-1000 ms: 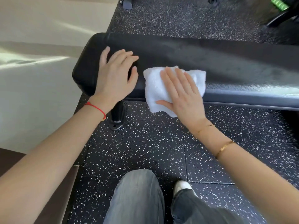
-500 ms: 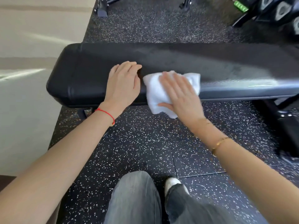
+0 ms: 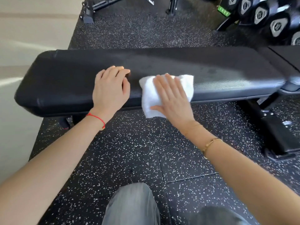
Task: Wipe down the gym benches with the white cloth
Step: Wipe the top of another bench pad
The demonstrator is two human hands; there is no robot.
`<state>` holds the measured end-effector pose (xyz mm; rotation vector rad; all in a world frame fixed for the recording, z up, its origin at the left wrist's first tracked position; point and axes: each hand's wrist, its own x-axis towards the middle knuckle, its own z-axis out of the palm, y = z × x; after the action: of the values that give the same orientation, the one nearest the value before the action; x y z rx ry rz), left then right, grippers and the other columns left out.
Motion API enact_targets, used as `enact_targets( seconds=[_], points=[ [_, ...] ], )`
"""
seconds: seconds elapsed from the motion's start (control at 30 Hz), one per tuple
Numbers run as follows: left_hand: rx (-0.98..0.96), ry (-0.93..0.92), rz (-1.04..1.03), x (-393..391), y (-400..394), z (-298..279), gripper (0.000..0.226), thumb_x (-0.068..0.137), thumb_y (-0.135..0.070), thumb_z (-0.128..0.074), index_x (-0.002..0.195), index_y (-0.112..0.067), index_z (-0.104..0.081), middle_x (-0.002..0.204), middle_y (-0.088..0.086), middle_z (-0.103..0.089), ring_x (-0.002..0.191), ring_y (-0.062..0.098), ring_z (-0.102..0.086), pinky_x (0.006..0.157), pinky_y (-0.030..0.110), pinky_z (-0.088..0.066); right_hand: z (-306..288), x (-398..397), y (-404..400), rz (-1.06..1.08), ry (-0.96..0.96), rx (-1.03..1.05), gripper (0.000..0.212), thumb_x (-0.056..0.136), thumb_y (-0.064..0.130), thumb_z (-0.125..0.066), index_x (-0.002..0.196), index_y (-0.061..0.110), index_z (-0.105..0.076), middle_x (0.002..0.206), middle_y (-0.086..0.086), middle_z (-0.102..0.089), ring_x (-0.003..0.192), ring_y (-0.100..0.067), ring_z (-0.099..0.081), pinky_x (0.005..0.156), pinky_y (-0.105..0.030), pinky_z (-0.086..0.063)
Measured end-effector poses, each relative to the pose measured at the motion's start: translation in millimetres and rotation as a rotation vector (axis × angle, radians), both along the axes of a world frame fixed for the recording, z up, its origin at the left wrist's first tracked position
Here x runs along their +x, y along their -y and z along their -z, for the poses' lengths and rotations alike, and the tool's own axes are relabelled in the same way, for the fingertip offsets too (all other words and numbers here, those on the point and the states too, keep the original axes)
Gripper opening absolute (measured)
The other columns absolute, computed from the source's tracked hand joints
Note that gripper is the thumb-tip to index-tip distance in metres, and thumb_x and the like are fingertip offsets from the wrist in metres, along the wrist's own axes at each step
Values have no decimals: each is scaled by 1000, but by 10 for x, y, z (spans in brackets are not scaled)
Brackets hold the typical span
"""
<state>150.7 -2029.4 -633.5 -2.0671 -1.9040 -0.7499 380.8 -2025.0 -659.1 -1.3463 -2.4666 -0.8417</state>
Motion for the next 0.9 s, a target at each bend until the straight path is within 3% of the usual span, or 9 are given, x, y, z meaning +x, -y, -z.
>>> enact_targets(
  seconds=[0.1,0.3,0.43,0.63,0.77,0.9],
  points=[
    [8,10,-19,16,4,2,42,95,-23,-34,126,-18,-61,134,0,-61,132,21,-50,111,41,-36,-7,191,-59,-91,-58,19,87,91,63,-50,153,6,-31,157,-12,-37,145,-33,-34,122,-48,-24],
    [-8,66,-239,432,-40,37,42,94,-32,-38,126,-17,-61,136,5,-58,138,24,-44,116,50,-27,32,1133,-256,-47,-214,-2,89,86,64,-60,149,7,-34,155,-11,-39,145,-32,-33,121,-47,-24],
    [-11,59,-344,646,-116,71,44,93,-41,-37,126,-22,-60,137,1,-58,139,24,-41,117,51,-23,63,904,-341,-134,-186,68,92,85,74,-52,147,8,-39,152,-9,-44,140,-32,-40,115,-49,-31],
    [37,30,-351,623,-92,82,44,93,-43,-37,124,-23,-61,134,0,-60,136,22,-45,114,48,-29,34,1012,-410,-319,-170,112,85,88,68,-55,147,8,-44,151,-8,-47,137,-30,-46,113,-44,-35],
    [22,4,-370,640,-81,69,45,94,-42,-36,126,-23,-61,135,-1,-60,136,20,-44,114,46,-30,17,1323,-431,-274,-251,76,82,87,65,-59,144,7,-49,150,-8,-48,138,-31,-46,114,-44,-33],
    [7,7,-366,664,-76,52,45,94,-43,-36,127,-24,-60,137,-1,-58,133,19,-47,115,45,-28,4,1052,-415,-236,-213,129,84,86,70,-56,142,8,-51,147,-6,-52,136,-28,-49,114,-45,-35]
  ],
)
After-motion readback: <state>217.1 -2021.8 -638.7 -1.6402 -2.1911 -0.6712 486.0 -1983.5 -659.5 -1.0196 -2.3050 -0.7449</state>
